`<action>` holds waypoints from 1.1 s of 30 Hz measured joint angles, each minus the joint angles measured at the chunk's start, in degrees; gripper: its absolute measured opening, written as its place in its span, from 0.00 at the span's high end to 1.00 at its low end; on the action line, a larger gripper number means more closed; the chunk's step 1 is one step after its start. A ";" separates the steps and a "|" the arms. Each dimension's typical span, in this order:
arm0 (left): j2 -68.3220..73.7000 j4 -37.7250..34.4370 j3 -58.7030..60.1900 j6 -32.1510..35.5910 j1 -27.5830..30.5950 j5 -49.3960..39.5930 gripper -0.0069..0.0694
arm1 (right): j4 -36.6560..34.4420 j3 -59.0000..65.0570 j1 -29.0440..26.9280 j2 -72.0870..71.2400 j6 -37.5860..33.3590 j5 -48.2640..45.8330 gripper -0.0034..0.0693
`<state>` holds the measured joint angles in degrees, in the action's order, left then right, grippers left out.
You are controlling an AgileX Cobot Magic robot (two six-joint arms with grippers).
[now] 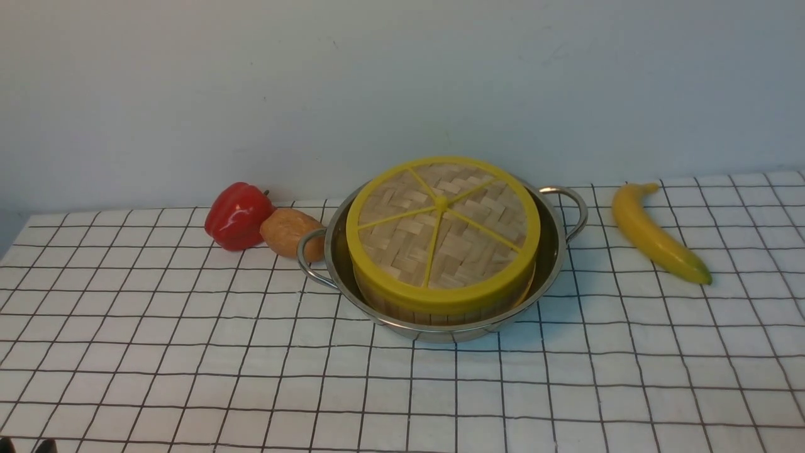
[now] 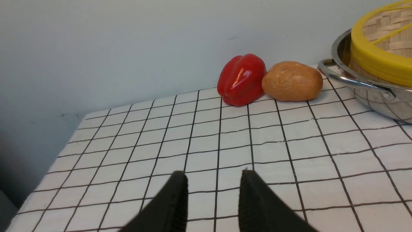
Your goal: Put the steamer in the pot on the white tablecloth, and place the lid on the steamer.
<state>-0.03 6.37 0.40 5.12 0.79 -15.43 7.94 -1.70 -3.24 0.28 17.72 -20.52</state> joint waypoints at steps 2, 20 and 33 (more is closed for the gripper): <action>0.00 0.00 0.00 0.00 0.00 0.00 0.62 | 0.00 0.00 0.00 0.00 0.12 0.00 0.62; 0.00 0.00 0.00 0.00 0.00 0.00 0.60 | 0.00 0.00 0.00 0.00 1.30 0.00 0.62; 0.00 0.00 0.00 0.00 0.00 0.00 0.59 | 0.00 0.00 0.00 0.00 1.31 0.00 0.62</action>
<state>-0.03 6.37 0.40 5.12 0.79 -15.43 7.94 -1.70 -3.24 0.28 19.03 -20.52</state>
